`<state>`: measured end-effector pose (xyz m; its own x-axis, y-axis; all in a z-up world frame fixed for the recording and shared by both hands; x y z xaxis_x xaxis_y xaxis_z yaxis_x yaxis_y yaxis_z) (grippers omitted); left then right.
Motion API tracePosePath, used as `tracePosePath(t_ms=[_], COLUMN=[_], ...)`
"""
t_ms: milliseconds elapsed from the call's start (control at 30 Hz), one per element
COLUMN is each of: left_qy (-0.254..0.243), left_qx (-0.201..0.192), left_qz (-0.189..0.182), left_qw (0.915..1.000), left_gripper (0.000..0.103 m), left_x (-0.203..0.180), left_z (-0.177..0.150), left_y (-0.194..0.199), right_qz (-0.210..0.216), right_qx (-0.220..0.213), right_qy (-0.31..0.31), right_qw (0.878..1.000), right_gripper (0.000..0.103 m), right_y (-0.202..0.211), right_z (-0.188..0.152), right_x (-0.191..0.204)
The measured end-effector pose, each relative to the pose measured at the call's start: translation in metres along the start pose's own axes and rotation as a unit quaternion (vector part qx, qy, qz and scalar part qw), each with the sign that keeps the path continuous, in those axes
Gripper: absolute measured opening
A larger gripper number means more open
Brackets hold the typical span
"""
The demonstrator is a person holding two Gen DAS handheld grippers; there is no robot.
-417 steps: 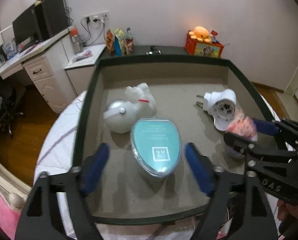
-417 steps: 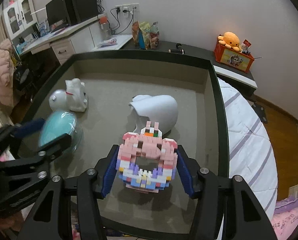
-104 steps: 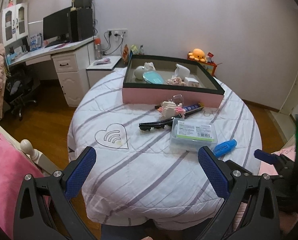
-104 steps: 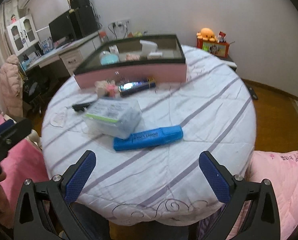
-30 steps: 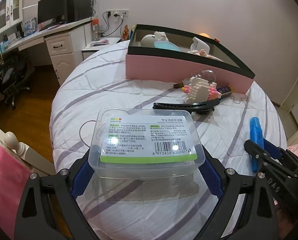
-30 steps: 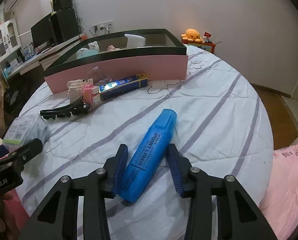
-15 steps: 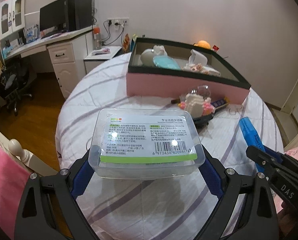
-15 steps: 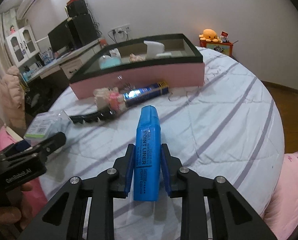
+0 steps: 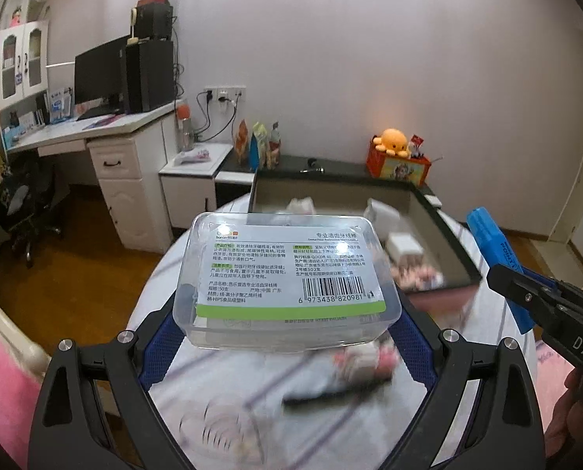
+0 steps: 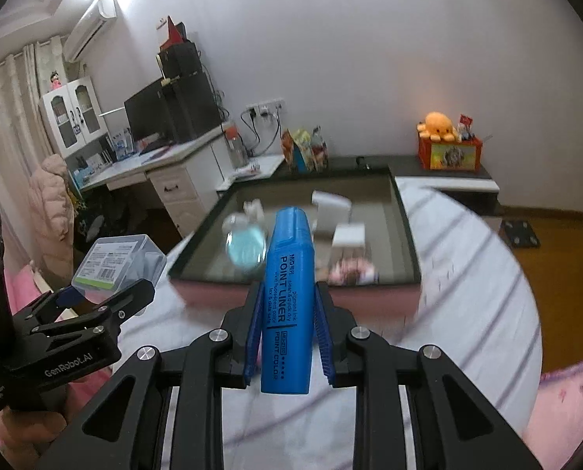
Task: Organize rigid objects
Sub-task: 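Lower the clear box and highlighter into the pink box, open both tools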
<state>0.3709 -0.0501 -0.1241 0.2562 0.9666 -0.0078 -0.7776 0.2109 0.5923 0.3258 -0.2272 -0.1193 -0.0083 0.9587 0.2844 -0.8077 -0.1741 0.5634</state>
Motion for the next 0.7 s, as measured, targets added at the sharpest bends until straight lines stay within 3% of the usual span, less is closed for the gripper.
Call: tracePosePath(t_ms=[300,533,700], left_qy=[-0.017,-0.040,-0.052], left_qx=[0.011,0.066,0.096], left_qz=[-0.006,-0.018,-0.005], left_qw=[0.9998,0.9968,0.9940], left_gripper=[0.095,0.095,0.095], left_x=[-0.019,-0.036,-0.042], left_z=[0.054,0.061,0.055], left_y=[-0.069,-0.133,-0.157], right_qz=[-0.004,-0.020,-0.030], right_qx=[0.035,0.077,0.102], right_qy=[0.001,-0.002,0.003], right_qw=[0.999,0.997,0.994], right_gripper=[0.025,0.025,0.026], right_y=[-0.069,-0.120,-0.143], right_z=[0.053,0.054,0.047], right_x=[-0.022,-0.044,-0.055])
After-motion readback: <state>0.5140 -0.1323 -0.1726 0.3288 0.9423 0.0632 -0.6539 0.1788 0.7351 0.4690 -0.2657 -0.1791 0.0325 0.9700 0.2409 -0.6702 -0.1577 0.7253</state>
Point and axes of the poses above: each gripper's, at about its wrist camera, not at the fingertips, and y roughly against the way its jaws point, x to its left, z to its top, the point moved 2 cm from there along -y, roughly the way its jaws point, and after that the axes turned 5 degrees about -y, right-handed, at the moved point
